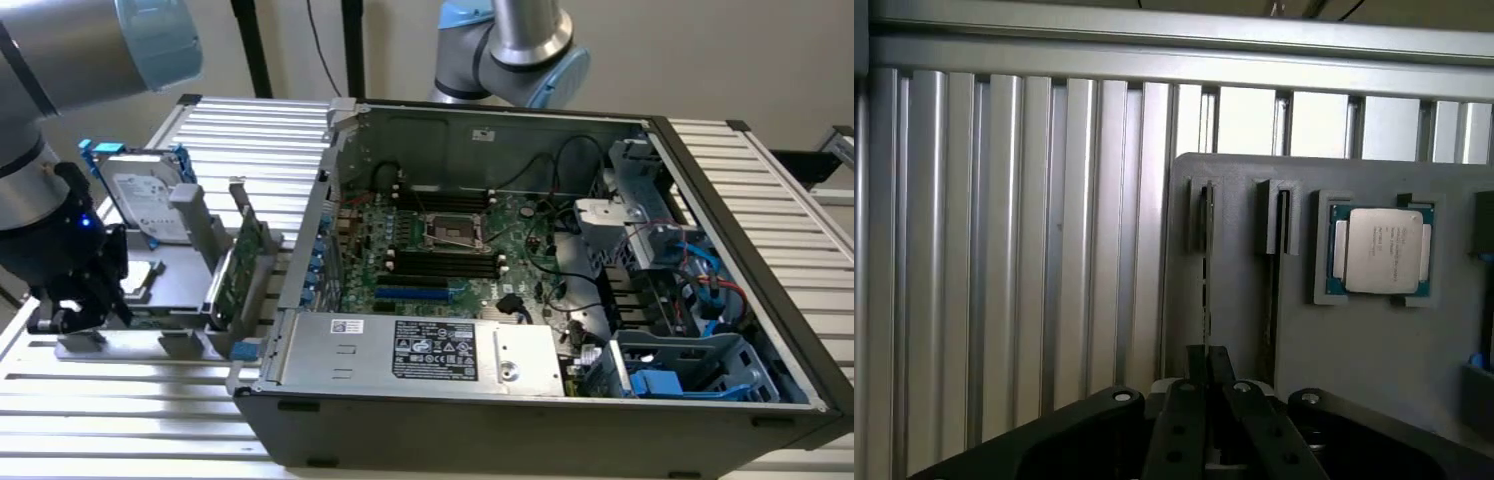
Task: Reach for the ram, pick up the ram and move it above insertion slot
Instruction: 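Pick up the ram and move it above insertion slot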
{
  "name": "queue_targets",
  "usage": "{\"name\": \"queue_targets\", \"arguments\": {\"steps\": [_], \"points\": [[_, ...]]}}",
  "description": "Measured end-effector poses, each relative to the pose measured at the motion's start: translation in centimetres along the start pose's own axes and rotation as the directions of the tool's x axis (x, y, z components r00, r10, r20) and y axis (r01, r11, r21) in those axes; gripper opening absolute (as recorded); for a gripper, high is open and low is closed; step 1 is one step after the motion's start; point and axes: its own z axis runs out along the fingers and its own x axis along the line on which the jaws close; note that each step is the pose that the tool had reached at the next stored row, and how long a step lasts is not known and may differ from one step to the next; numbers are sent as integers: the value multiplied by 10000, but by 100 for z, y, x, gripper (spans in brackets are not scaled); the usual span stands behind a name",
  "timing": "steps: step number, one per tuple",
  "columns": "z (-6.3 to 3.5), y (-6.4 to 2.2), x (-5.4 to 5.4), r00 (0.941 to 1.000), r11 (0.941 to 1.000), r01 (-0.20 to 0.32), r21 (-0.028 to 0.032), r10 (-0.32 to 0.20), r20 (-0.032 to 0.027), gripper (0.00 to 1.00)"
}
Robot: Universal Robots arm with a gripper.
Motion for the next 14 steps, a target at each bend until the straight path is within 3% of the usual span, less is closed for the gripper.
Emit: {"name": "queue_targets", "arguments": {"steps": [8,14], "points": [[-349,-11,-8,10000,10000,1,-24,-1,3,13],[-623,-122,-22,10000,10000,5,-31,-5,5,13]]}}
